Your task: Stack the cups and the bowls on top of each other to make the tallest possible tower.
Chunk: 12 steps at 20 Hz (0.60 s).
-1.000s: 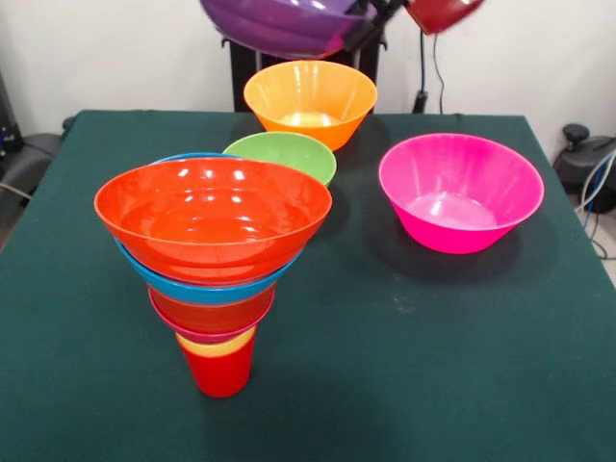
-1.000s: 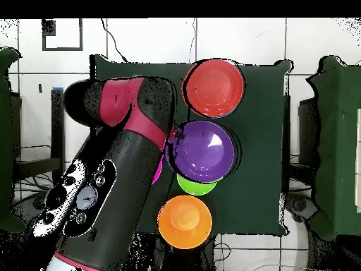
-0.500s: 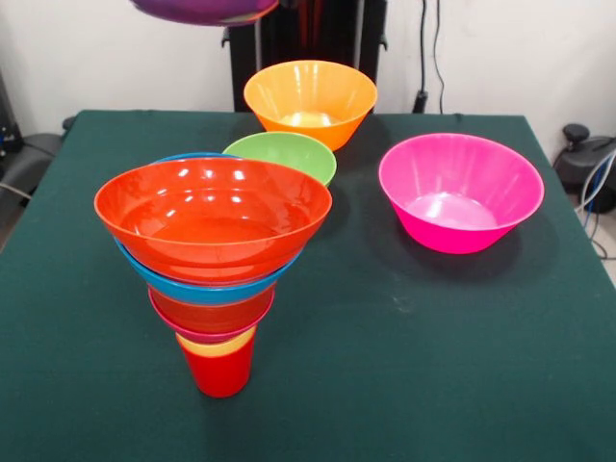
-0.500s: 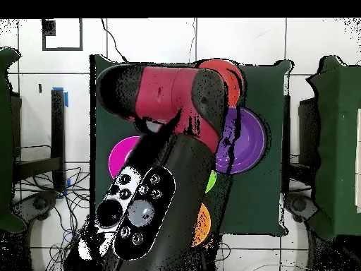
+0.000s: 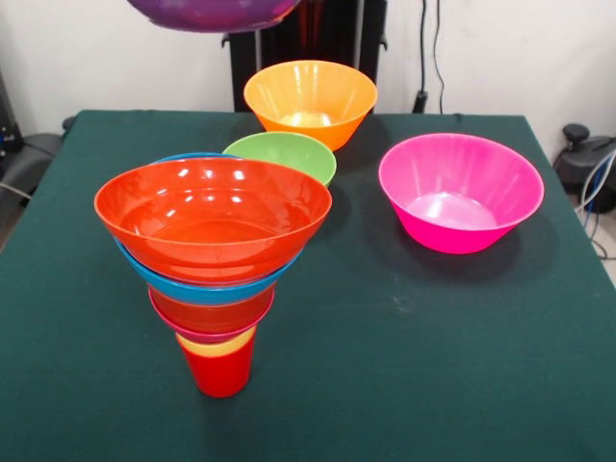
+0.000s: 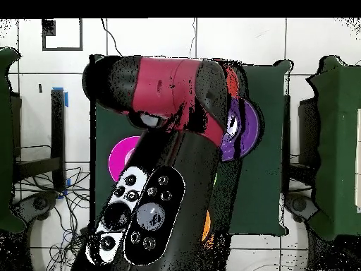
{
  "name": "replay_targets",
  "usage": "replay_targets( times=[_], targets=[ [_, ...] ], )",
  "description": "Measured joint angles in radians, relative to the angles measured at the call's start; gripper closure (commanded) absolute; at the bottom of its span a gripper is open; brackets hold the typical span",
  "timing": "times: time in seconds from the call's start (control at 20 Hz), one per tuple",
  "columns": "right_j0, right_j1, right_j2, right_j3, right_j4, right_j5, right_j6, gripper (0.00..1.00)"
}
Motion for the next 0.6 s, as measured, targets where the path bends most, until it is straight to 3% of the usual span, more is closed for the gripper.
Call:
replay_targets(
  times=[0.6],
  targets=[
    [-0.003,0.004,0.074,-0.097,-0.016,0.000,-0.002,1.00]
  ],
)
